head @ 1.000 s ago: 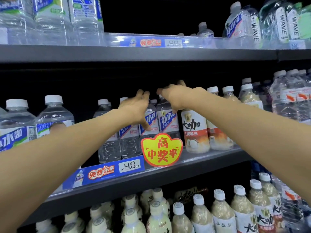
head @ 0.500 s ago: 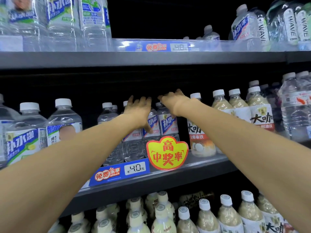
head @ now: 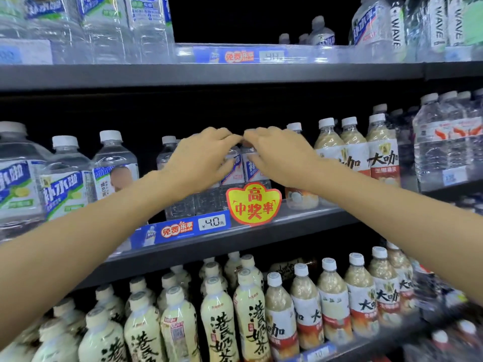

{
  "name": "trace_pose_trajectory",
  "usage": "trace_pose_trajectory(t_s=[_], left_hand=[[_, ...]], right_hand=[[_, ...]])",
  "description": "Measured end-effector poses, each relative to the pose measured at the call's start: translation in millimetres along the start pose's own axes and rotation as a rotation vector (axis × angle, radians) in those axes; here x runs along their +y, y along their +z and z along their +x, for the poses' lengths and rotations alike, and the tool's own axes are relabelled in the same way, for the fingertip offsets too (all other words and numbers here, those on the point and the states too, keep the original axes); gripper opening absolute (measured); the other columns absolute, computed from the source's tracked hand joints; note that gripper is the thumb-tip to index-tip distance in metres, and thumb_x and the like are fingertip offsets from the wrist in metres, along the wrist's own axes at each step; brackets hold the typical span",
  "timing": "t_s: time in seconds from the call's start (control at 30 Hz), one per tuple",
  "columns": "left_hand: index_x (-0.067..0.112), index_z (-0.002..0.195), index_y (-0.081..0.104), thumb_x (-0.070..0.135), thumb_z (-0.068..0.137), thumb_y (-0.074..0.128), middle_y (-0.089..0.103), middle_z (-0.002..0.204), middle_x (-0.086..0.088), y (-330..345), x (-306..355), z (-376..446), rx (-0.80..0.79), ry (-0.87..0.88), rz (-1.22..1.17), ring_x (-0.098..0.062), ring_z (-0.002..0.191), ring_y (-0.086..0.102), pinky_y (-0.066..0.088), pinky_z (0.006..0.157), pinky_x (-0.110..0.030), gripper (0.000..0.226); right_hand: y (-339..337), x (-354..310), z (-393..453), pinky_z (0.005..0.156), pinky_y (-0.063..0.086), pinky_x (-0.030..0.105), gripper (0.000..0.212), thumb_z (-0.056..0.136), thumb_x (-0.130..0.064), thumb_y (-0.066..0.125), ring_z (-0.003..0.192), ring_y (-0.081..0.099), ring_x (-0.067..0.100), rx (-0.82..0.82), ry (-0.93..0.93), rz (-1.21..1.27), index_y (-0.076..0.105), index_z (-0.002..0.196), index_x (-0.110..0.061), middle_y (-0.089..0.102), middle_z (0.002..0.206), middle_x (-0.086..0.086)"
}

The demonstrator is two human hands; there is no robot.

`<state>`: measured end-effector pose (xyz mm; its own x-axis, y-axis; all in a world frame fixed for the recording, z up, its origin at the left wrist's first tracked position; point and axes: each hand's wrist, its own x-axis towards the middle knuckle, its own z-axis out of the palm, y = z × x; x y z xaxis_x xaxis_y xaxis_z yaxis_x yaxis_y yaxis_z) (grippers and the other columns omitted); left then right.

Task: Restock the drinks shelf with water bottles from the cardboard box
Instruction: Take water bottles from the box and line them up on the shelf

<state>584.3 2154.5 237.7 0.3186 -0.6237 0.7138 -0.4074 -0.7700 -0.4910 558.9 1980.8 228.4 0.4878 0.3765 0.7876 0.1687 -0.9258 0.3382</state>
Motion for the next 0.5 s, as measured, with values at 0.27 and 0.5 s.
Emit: trace_pose_trajectory(t_s=[0.27, 0.5], left_hand=[[0.017, 0.110, 0.057, 0.035, 0.092, 0.045, 0.057, 0.103, 0.000, -17.0, 64.2, -99.9, 0.039, 0.198, -0.076, -0.023, 0.093, 0.058, 0.038, 0.049, -0.030, 0.028], [0.016, 0.101, 0.059, 0.031, 0.094, 0.046, 0.058, 0.094, 0.000, 29.2, 116.9, -186.9, -0.164, 0.242, -0.278, -0.023, 0.083, 0.060, 0.049, 0.051, -0.035, 0.020]], right_hand=[[-6.6, -55.6, -127.9, 0.053, 0.032, 0.032, 0.018, 0.092, -0.034, 0.051, 0.081, 0.060, 0.027, -0.015, 0.019, 0.134, 0.049, 0.102, -0.019, 0.060, 0.090, -0.002], [29.4, -108.9, -225.0, 0.047, 0.029, 0.026, 0.017, 0.084, -0.027, 0.062, 0.059, 0.061, 0.028, -0.252, 0.047, 0.222, 0.057, 0.092, -0.013, 0.060, 0.071, 0.001]])
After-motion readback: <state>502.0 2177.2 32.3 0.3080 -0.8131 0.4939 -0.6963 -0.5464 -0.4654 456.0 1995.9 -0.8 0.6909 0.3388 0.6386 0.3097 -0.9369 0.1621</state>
